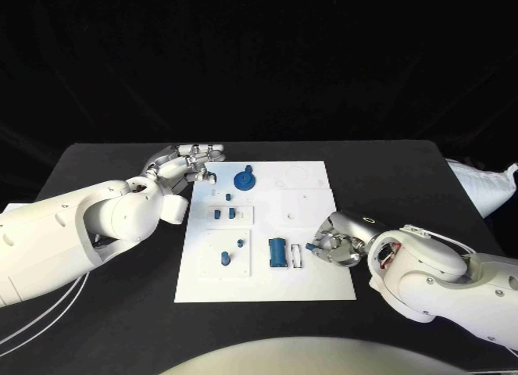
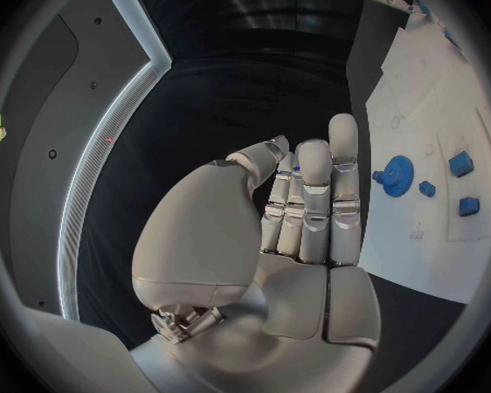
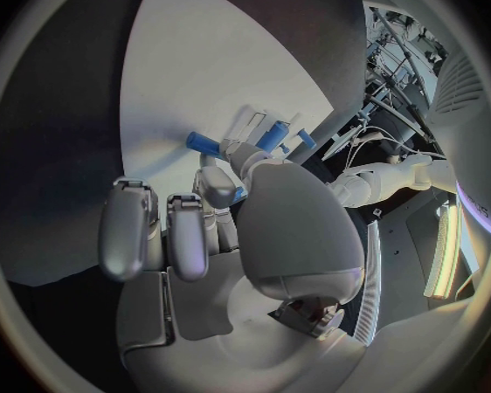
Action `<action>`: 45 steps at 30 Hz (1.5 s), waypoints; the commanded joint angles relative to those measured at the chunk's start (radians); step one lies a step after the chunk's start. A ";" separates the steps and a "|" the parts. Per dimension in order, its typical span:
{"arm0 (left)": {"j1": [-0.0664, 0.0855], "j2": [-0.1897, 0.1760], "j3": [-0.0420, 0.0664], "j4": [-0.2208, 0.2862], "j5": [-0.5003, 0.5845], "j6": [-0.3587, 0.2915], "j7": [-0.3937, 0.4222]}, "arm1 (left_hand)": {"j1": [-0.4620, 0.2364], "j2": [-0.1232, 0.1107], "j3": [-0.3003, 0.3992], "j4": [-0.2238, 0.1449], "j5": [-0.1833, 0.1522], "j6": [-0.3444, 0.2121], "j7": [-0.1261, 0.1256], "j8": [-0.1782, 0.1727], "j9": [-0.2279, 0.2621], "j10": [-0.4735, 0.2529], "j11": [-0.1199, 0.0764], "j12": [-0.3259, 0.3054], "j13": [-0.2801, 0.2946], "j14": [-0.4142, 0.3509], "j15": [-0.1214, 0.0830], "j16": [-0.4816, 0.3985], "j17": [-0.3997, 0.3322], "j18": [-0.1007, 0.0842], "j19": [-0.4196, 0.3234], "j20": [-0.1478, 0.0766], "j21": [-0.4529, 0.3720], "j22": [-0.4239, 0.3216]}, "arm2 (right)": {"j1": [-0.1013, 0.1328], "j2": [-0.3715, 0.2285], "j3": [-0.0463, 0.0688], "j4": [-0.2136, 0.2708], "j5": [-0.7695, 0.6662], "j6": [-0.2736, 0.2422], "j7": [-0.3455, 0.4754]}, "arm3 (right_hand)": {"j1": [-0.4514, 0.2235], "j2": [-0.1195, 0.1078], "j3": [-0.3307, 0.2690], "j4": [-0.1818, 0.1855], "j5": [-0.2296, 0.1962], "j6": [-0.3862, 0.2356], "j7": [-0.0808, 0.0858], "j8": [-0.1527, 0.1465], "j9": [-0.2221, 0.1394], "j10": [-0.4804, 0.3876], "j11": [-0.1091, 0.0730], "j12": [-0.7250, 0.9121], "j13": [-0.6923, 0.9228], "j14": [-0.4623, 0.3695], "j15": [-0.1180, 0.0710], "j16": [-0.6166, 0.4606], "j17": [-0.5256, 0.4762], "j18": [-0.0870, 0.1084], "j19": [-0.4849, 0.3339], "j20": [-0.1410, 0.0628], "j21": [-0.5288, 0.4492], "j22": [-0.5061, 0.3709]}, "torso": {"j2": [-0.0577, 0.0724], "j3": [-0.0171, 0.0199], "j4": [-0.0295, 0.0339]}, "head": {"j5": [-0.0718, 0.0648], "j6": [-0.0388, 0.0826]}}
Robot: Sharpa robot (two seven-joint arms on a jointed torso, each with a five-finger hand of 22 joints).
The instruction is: Assemble the parts on the task board
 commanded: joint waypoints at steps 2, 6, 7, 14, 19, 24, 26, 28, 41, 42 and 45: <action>0.000 0.002 0.000 0.003 -0.003 0.016 0.006 | 0.004 0.010 0.000 -0.004 -0.001 -0.006 0.003 0.006 -0.001 -0.005 0.000 0.004 0.001 -0.007 0.002 -0.003 -0.001 0.011 -0.007 0.001 -0.006 -0.001 | 0.000 0.010 0.001 0.005 0.103 -0.026 -0.007 | -0.016 -0.002 0.008 0.002 0.003 0.011 -0.002 0.006 0.043 0.008 -0.002 0.006 0.002 0.072 -0.002 0.007 0.111 -0.001 0.000 -0.004 0.006 0.002 | 0.000 -0.0004 -0.0005 | 0.001 -0.001; 0.000 0.002 0.000 0.003 -0.003 0.015 0.006 | 0.004 0.010 0.000 -0.004 -0.001 -0.006 0.003 0.006 -0.001 -0.005 0.000 0.004 0.001 -0.007 0.002 -0.003 -0.001 0.011 -0.007 0.001 -0.006 -0.001 | 0.001 0.022 0.001 0.000 0.124 -0.011 -0.008 | -0.040 -0.007 0.006 0.012 0.009 0.015 -0.003 0.008 0.047 0.012 -0.002 0.008 0.004 0.072 -0.002 0.008 0.112 -0.002 0.001 -0.004 0.008 0.004 | 0.000 -0.0011 0.0000 | 0.001 -0.002; 0.000 0.002 0.000 0.003 -0.003 0.015 0.006 | 0.004 0.010 0.000 -0.004 -0.001 -0.006 0.003 0.006 -0.001 -0.005 0.000 0.004 0.001 -0.007 0.002 -0.003 -0.001 0.011 -0.007 0.001 -0.006 -0.001 | 0.001 0.025 0.001 -0.002 0.127 -0.006 -0.008 | -0.048 -0.009 0.004 0.015 0.013 0.017 -0.004 0.009 0.048 0.013 -0.003 0.010 0.005 0.072 -0.002 0.008 0.112 -0.002 0.001 -0.004 0.008 0.004 | -0.001 -0.0010 -0.0002 | 0.002 -0.002; 0.000 0.002 0.000 0.004 -0.003 0.015 0.006 | 0.004 0.010 0.000 -0.004 -0.001 -0.006 0.003 0.006 -0.001 -0.005 0.000 0.004 0.001 -0.007 0.002 -0.003 -0.001 0.011 -0.007 0.001 -0.006 -0.001 | 0.001 0.051 0.001 -0.021 0.132 0.040 -0.011 | -0.099 -0.010 -0.022 0.044 0.030 0.024 -0.006 0.013 0.055 0.021 -0.005 0.019 0.012 0.072 -0.003 0.009 0.113 -0.003 0.004 -0.004 0.012 0.010 | 0.000 -0.0005 -0.0003 | 0.003 -0.004; 0.000 0.002 0.000 0.004 -0.003 0.015 0.005 | 0.004 0.010 0.000 -0.004 -0.001 -0.006 0.003 0.006 -0.001 -0.005 0.000 0.004 0.001 -0.007 0.002 -0.003 -0.001 0.011 -0.007 0.001 -0.006 -0.001 | 0.001 0.065 0.001 -0.032 0.113 0.049 -0.014 | -0.125 -0.006 -0.041 0.060 0.033 0.031 -0.009 0.016 0.059 0.024 -0.006 0.021 0.014 0.073 -0.005 0.010 0.115 -0.004 0.006 -0.004 0.014 0.015 | -0.001 -0.0001 -0.0002 | 0.004 -0.004; 0.000 0.002 0.000 0.005 -0.003 0.015 0.006 | 0.004 0.010 0.000 -0.004 -0.001 -0.006 0.003 0.006 -0.001 -0.005 0.000 0.004 0.001 -0.007 0.002 -0.003 -0.001 0.011 -0.007 0.001 -0.006 -0.001 | 0.001 0.073 0.001 -0.042 0.106 0.055 -0.016 | -0.151 0.002 -0.065 0.080 0.036 0.044 -0.014 0.024 0.066 0.029 -0.010 0.027 0.019 0.073 -0.008 0.011 0.117 -0.004 0.007 -0.006 0.016 0.017 | 0.000 -0.0003 -0.0001 | 0.004 -0.004; 0.000 0.002 0.000 0.006 -0.006 0.015 0.007 | 0.005 0.010 0.000 -0.005 0.000 -0.007 0.003 0.007 -0.001 -0.006 0.000 0.005 0.001 -0.008 0.002 -0.003 -0.002 0.011 -0.007 0.001 -0.007 -0.001 | 0.001 0.076 0.001 -0.045 0.105 0.060 -0.016 | -0.157 0.004 -0.074 0.085 0.039 0.047 -0.016 0.026 0.068 0.033 -0.011 0.036 0.025 0.074 -0.009 0.012 0.118 -0.004 0.008 -0.007 0.017 0.018 | 0.000 -0.0002 -0.0002 | 0.004 -0.004; 0.000 0.002 0.000 0.006 -0.009 0.015 0.008 | 0.006 0.011 0.001 -0.006 0.000 -0.007 0.003 0.007 -0.001 -0.006 -0.001 0.006 0.001 -0.008 0.002 -0.003 -0.003 0.011 -0.007 0.001 -0.007 -0.001 | 0.001 0.080 0.001 -0.047 0.104 0.064 -0.016 | -0.160 0.005 -0.079 0.087 0.040 0.049 -0.017 0.027 0.069 0.035 -0.012 0.041 0.029 0.074 -0.009 0.012 0.118 -0.004 0.008 -0.007 0.017 0.019 | 0.000 -0.0002 -0.0007 | 0.004 -0.004; 0.000 0.002 0.000 0.009 -0.032 0.020 -0.001 | 0.007 0.011 0.001 -0.007 0.000 -0.007 0.003 0.007 -0.001 -0.006 -0.001 0.006 0.001 -0.008 0.002 -0.003 -0.003 0.011 -0.007 0.001 -0.007 -0.001 | 0.002 0.094 0.001 -0.060 0.086 0.100 -0.020 | -0.172 0.011 -0.099 0.098 0.045 0.056 -0.020 0.032 0.074 0.042 -0.015 0.058 0.042 0.074 -0.012 0.013 0.120 -0.005 0.009 -0.009 0.017 0.020 | 0.000 -0.0002 -0.0004 | 0.008 -0.005; 0.000 0.002 0.000 0.009 -0.032 0.020 -0.001 | 0.007 0.011 0.001 -0.007 0.000 -0.007 0.003 0.007 -0.001 -0.006 -0.001 0.006 0.001 -0.008 0.002 -0.003 -0.003 0.011 -0.007 0.001 -0.007 -0.001 | 0.002 0.095 0.001 -0.060 0.086 0.101 -0.020 | -0.174 0.011 -0.103 0.100 0.045 0.056 -0.020 0.033 0.075 0.043 -0.015 0.060 0.043 0.074 -0.012 0.014 0.121 -0.005 0.009 -0.010 0.018 0.021 | 0.000 -0.0002 -0.0003 | 0.009 -0.005; 0.000 0.002 0.000 0.009 -0.034 0.021 -0.002 | 0.007 0.011 0.001 -0.007 0.000 -0.007 0.003 0.007 -0.001 -0.006 -0.001 0.006 0.001 -0.008 0.002 -0.003 -0.003 0.011 -0.007 0.001 -0.007 -0.001 | 0.002 0.096 0.001 -0.058 0.085 0.103 -0.019 | -0.185 0.009 -0.121 0.108 0.049 0.058 -0.021 0.034 0.076 0.046 -0.016 0.066 0.048 0.075 -0.012 0.015 0.123 -0.005 0.010 -0.010 0.019 0.024 | 0.000 0.0002 -0.0003 | 0.009 -0.006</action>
